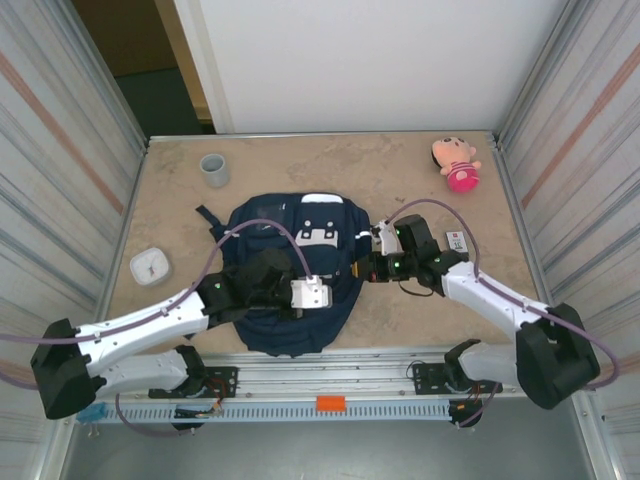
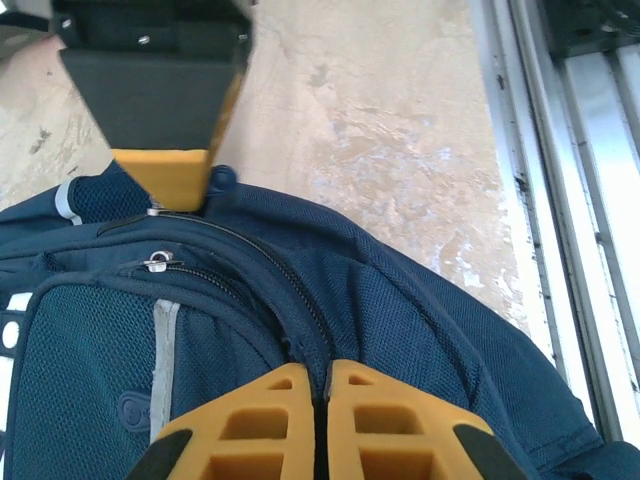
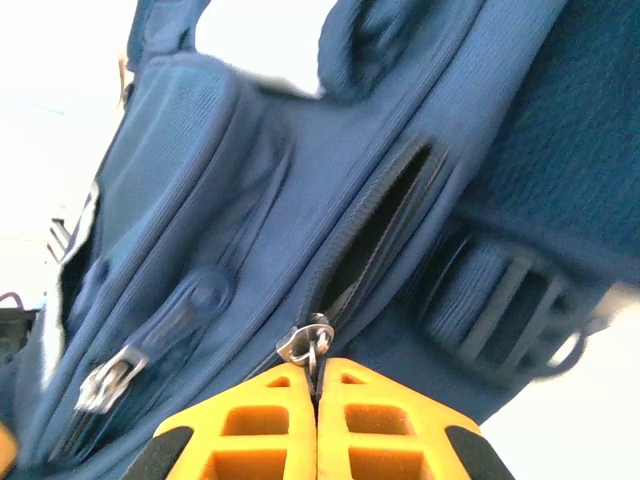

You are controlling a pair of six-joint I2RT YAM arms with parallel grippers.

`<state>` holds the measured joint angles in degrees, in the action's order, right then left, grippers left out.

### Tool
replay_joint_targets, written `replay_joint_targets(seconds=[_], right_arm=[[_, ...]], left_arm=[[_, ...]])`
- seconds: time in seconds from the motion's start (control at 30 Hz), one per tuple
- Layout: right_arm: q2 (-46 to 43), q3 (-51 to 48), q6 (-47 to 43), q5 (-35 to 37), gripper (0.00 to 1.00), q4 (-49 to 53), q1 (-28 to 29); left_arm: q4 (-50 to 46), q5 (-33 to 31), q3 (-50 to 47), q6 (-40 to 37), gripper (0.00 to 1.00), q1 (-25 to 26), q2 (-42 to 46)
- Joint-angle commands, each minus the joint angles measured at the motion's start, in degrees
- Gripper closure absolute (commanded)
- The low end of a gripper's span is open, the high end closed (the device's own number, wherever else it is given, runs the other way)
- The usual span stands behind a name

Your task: Pack books, pencil case, and school supplies into a backpack

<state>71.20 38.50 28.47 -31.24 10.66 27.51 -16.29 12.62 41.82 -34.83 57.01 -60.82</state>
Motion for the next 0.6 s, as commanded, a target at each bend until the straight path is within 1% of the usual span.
replay_joint_targets(seconds=[0.0,0.1,0.2,0.37,0.4,0.43,0.47,0.53,0.57], right_arm=[[4.32,3.49,-4.46,5.77,1.0,-0.28,-5.74],[9.26,6.51,-6.86,4.62,1.0,-0.46,-8.46],[12.73,8.7,-8.36,3.97,1.0,-0.64,-9.23],[13.73,9.8,-8.7,3.07,1.0,-0.81,-9.24],[13.17,9.59,-8.65,2.85,1.0,-0.81,-9.23],[12.45,9.31,-8.69,2.88,1.0,-0.68,-9.23],[11.24,8.77,-8.61,3.15,0.98,-0.64,-9.23],[8.15,7.24,-8.52,3.94,0.89,-0.76,-9.15],[6.04,6.13,-8.36,4.53,0.86,-1.04,-9.19]], left_arm=[[-7.7,7.66,-0.75,-3.67,1.0,-0.02,3.71],[-9.29,8.85,-0.57,-4.58,1.0,-0.15,4.13],[-10.0,9.51,-0.44,-4.98,1.0,-0.2,4.13],[-9.24,8.08,-0.98,-4.28,1.0,-0.15,4.07],[-8.74,7.24,-0.95,-3.51,0.98,-0.23,4.09],[-8.48,6.48,-0.96,-2.76,0.91,-0.3,4.26],[-7.9,5.7,-1.0,-1.74,0.79,-0.62,4.73],[-6.23,5.07,-1.52,0.48,0.6,-1.92,6.42],[-5.45,5.44,-2.01,1.24,0.54,-3.1,7.69]])
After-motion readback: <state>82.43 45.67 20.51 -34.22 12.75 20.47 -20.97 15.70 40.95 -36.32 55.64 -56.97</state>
